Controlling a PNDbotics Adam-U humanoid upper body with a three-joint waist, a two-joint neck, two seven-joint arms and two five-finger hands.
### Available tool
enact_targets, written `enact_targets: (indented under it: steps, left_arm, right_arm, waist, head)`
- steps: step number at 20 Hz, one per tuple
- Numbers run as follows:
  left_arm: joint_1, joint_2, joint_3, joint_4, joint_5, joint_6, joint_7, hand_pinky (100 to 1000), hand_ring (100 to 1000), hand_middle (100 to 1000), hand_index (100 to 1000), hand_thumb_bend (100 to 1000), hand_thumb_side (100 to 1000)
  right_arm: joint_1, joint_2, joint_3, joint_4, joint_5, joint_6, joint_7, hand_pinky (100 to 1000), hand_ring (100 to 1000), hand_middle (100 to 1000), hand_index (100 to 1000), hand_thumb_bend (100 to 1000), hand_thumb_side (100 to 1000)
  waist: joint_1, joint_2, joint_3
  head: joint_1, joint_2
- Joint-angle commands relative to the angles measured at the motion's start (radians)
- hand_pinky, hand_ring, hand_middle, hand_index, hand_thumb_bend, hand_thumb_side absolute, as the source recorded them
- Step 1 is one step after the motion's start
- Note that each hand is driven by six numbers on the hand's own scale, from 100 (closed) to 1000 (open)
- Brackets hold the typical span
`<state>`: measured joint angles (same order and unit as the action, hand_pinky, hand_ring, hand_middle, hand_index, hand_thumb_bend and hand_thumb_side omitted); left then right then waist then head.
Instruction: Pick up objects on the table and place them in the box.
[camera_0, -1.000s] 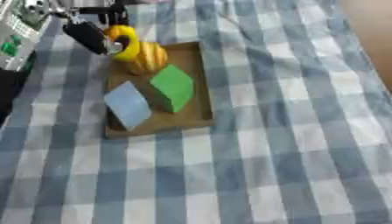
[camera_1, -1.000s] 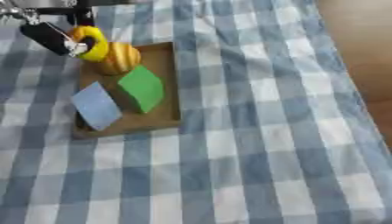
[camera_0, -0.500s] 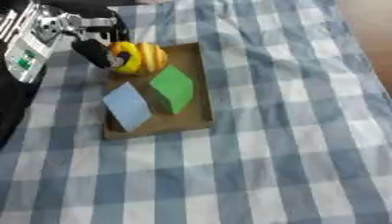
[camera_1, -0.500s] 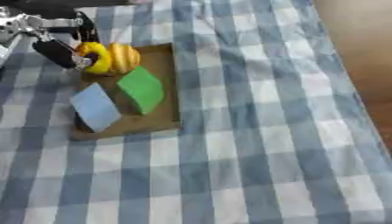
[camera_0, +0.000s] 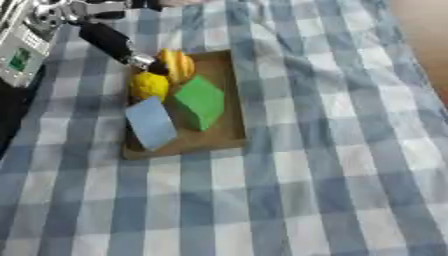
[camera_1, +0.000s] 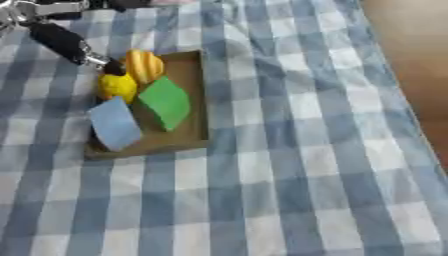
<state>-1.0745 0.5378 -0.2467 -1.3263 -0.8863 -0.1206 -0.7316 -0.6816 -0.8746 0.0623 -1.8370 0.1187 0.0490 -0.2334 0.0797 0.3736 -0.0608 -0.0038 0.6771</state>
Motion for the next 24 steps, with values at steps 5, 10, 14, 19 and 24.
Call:
enact_targets:
  steps: [5, 10, 14, 19, 24]
  left_arm:
    - [0.004, 0.045, 0.077, -0.123, 0.063, 0.078, 0.274, 915, 899, 817, 875, 217, 776]
    - [0.13, 0.151, 0.187, -0.315, 0.432, 0.147, 0.717, 842, 813, 752, 848, 100, 727]
    - [0.297, 0.195, 0.268, -0.382, 0.777, 0.14, 1.024, 816, 781, 731, 856, 239, 679]
    - [0.487, 0.166, 0.341, -0.454, 1.044, 0.041, 1.211, 806, 783, 735, 859, 284, 706]
    - [0.634, 0.102, 0.391, -0.535, 1.079, -0.006, 1.272, 795, 776, 750, 864, 287, 738]
  right_arm:
    - [-0.011, -0.02, -0.014, -0.01, -0.014, -0.003, -0.007, 825, 725, 670, 825, 100, 841]
    - [0.021, -0.038, -0.039, -0.044, -0.025, -0.008, -0.038, 826, 728, 671, 828, 100, 852]
    - [0.062, -0.041, -0.074, -0.073, -0.05, -0.009, -0.082, 832, 728, 672, 830, 100, 750]
    - [0.098, -0.018, -0.103, -0.128, -0.091, -0.022, -0.127, 829, 733, 677, 835, 100, 768]
    - [0.126, 0.009, -0.129, -0.162, -0.134, -0.07, -0.17, 824, 742, 689, 843, 100, 768]
  waist:
    - [-0.012, -0.037, 0.006]
    - [-0.014, -0.044, 0.023]
    - [-0.023, -0.051, 0.038]
    - [-0.042, -0.054, 0.045]
    - [-0.054, -0.048, 0.048]
  head:
    - [-0.015, 0.01]
    - [-0.031, 0.01]
    - [-0.035, 0.02]
    - [-0.017, 0.039]
    - [0.006, 0.05]
